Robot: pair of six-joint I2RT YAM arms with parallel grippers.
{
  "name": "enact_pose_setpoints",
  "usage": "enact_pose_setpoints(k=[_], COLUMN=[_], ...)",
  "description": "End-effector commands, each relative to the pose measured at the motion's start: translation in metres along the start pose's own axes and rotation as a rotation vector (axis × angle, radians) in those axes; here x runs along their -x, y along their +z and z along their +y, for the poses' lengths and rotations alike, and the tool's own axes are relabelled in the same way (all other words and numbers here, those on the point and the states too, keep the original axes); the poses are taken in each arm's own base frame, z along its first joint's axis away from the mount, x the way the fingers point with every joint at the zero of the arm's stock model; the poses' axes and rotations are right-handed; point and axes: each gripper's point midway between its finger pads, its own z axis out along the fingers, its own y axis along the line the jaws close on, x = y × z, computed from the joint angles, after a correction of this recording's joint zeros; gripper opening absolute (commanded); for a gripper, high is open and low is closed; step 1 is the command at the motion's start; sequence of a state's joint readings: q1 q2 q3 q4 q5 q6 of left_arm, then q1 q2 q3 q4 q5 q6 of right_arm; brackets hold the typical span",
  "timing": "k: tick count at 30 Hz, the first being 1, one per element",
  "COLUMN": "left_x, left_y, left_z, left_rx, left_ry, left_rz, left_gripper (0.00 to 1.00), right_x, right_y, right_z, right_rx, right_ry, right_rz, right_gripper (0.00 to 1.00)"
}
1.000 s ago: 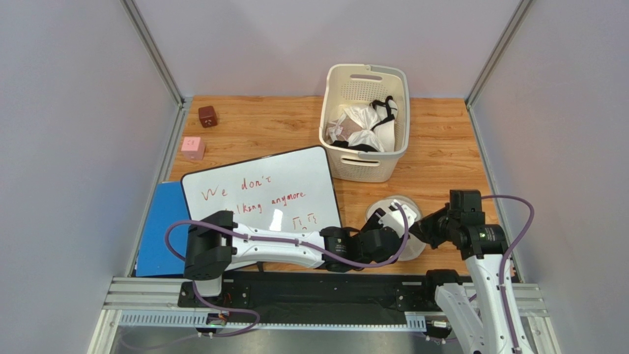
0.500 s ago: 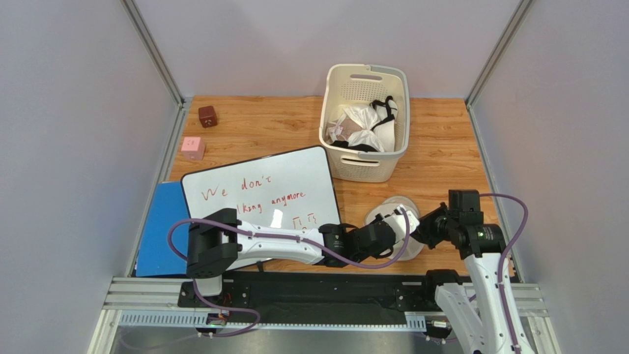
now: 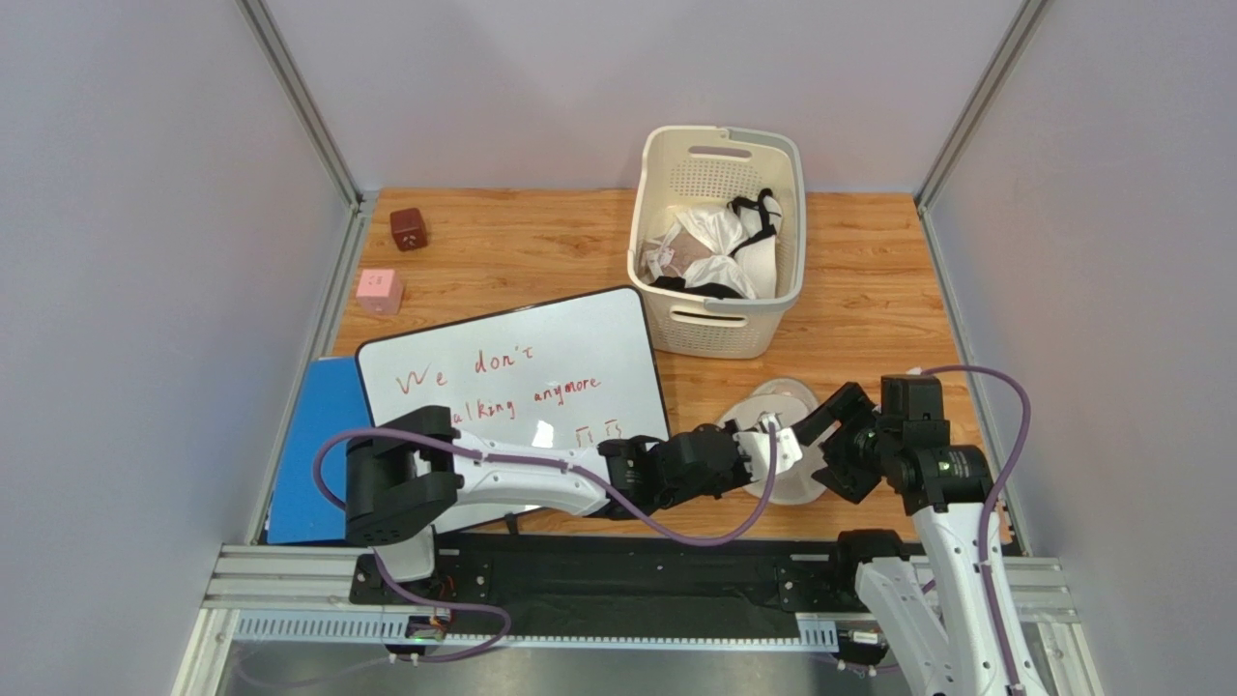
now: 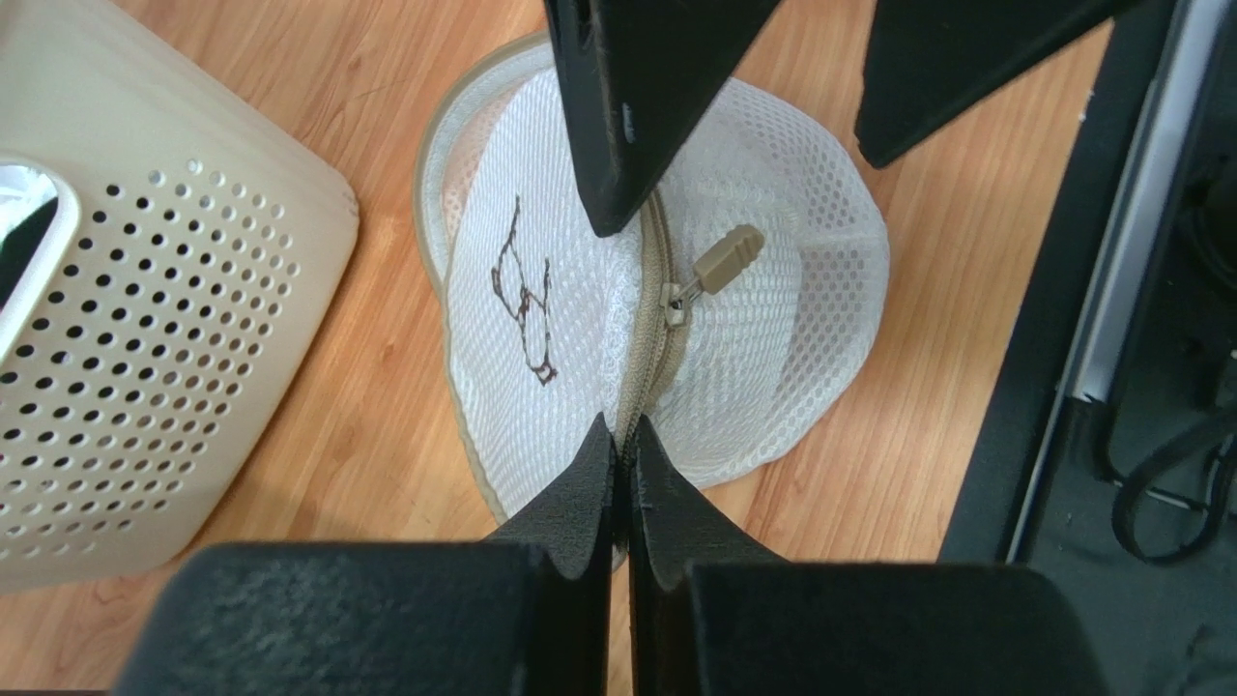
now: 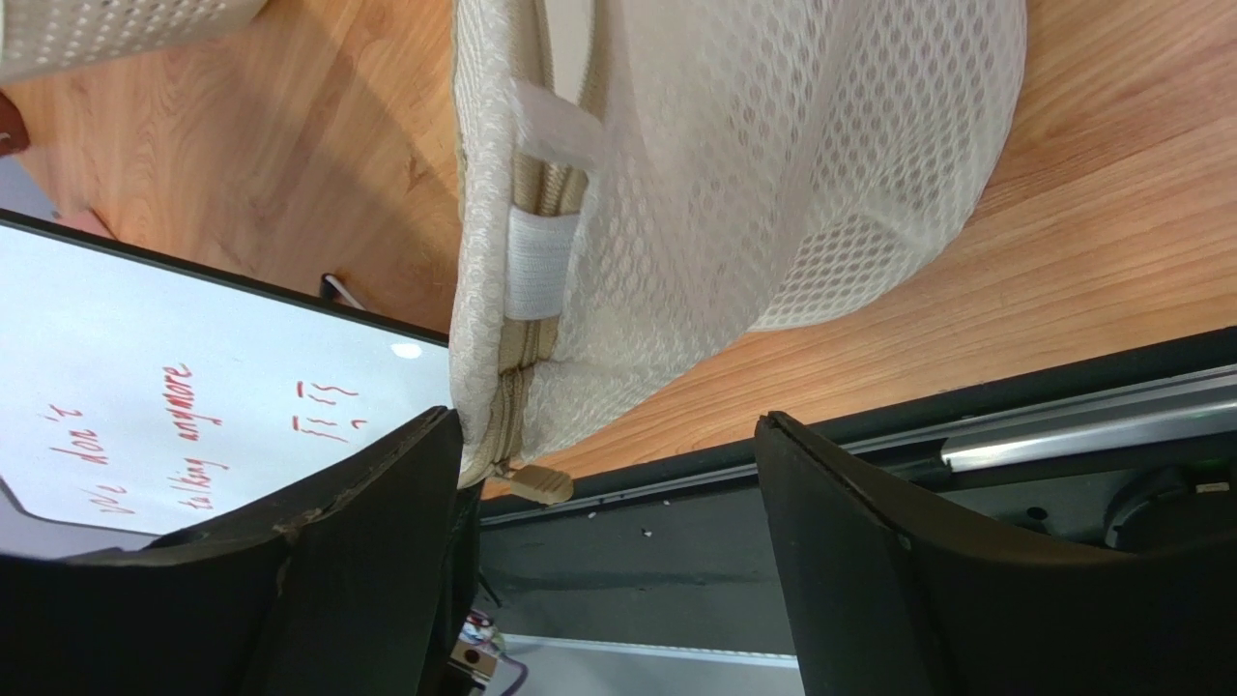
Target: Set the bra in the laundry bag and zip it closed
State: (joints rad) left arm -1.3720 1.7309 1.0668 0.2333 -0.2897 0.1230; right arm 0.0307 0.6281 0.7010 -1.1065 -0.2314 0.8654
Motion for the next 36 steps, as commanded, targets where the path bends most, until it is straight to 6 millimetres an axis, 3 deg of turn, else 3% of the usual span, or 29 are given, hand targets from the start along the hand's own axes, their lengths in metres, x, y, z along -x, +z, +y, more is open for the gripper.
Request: enact_pose_setpoints(k=[1, 8, 14, 17, 18, 19, 23, 24, 28, 31, 33, 36], left_x=[0.047, 0.048, 0.050, 0.050, 0.047, 0.051, 0.038, 0.043, 0.045, 0.045, 0.041, 0.040], left_y=[-0.016, -0.028, -0.031, -0.029, -0.028, -0.027, -0.024, -0.030, -0.048, -0.051, -0.044, -0.039], left_z=[0.001, -0.012, -0.014, -0.010, -0.009, -0.006, 0.012, 0.016, 0.028, 0.028, 0.009, -0.003], left_rx=[-0.050, -0.140, -0.165, -0.164, -0.163, -0.156, -0.132, -0.115, -0.033, -0.002, -0.064, -0.056], left_ry=[0.068, 0.117, 0.149, 0.147, 0.128, 0.108, -0.068, -0.098, -0.369, -0.513, -0.551, -0.544], left_rz=[-0.180, -0.213, -0.228, -0.223, -0.212, -0.211, -0.124, -0.137, -0.132, -0.018, 0.051, 0.076], left_gripper=[0.00, 0.00, 0.00, 0.00, 0.00, 0.03, 0.31, 0.37, 0.61, 0.61, 0.58, 0.53], right_x=[0.018, 0.027, 0.022, 0.020, 0.018, 0.018, 0.021, 0.022, 0.026, 0.031, 0.034, 0.033], right_y=[-0.007, -0.002, 0.004, 0.001, 0.001, 0.000, 0.001, 0.002, 0.005, 0.005, 0.006, 0.007], right_z=[0.010, 0.029, 0.030, 0.029, 0.029, 0.030, 0.026, 0.024, 0.023, 0.017, 0.012, 0.009], right_rx=[0.018, 0.062, 0.085, 0.093, 0.095, 0.099, 0.075, 0.055, 0.024, -0.020, -0.052, -0.072], right_ry=[-0.138, -0.210, -0.201, -0.183, -0.158, -0.150, -0.118, -0.107, -0.073, -0.028, -0.001, 0.043], right_rz=[-0.067, -0.051, -0.017, -0.030, -0.027, -0.031, -0.049, -0.047, -0.052, -0.076, -0.095, -0.094], right_gripper=[0.78, 0.76, 0.63, 0.41, 0.29, 0.26, 0.06, 0.01, 0.00, 0.00, 0.00, 0.00])
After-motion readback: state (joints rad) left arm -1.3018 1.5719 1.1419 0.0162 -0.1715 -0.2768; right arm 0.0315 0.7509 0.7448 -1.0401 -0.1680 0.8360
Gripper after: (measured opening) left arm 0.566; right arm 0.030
